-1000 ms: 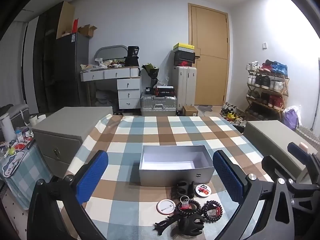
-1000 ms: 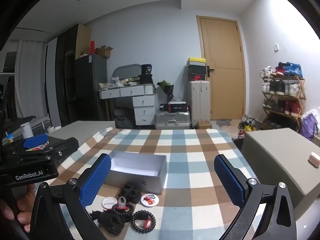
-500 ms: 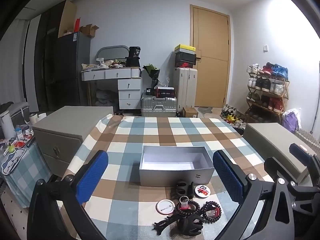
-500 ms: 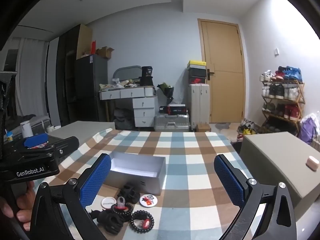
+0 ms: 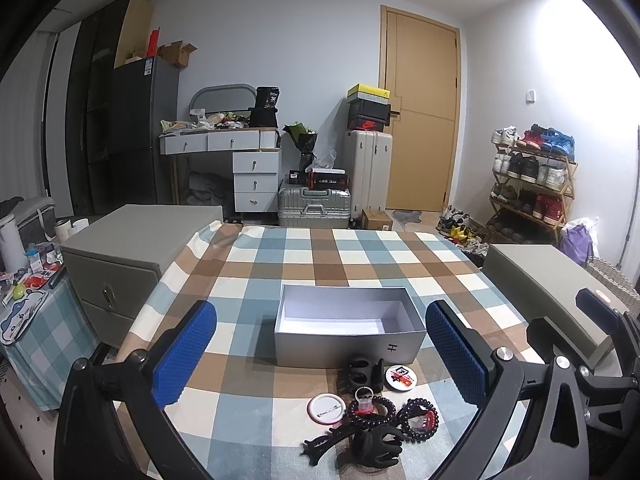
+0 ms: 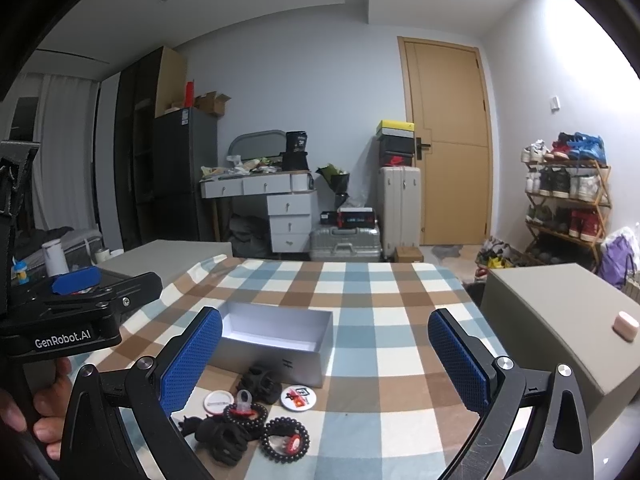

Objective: Organize jewelry

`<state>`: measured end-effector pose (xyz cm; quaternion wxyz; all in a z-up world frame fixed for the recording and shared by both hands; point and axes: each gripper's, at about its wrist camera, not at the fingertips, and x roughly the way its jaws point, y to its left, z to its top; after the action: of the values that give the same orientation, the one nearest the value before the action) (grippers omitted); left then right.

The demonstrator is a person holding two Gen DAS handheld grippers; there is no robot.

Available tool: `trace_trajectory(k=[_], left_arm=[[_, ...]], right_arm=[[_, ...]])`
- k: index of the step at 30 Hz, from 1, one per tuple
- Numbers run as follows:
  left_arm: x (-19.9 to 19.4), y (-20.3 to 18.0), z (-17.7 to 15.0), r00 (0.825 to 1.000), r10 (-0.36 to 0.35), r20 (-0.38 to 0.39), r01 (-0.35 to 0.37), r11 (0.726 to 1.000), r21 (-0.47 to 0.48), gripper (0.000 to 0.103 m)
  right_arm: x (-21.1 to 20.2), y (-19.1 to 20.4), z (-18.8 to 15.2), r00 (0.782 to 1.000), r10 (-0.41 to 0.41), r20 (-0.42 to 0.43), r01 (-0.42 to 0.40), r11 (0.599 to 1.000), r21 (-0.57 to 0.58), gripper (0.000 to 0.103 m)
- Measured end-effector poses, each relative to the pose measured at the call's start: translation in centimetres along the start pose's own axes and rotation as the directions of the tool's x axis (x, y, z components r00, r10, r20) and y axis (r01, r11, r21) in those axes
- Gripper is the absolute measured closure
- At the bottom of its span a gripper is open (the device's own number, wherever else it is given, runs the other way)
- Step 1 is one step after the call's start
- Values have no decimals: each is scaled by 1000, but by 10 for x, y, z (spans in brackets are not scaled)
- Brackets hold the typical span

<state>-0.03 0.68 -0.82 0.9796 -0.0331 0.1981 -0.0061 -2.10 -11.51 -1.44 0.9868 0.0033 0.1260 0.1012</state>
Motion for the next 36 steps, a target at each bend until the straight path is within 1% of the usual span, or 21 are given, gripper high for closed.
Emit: trace_trajectory(k=[36], left_arm=[[4, 1, -4, 1000, -12, -27, 12, 1000, 3, 1]], right_arm=[[3, -5, -4, 1000, -12, -11, 12, 1000, -3, 0]])
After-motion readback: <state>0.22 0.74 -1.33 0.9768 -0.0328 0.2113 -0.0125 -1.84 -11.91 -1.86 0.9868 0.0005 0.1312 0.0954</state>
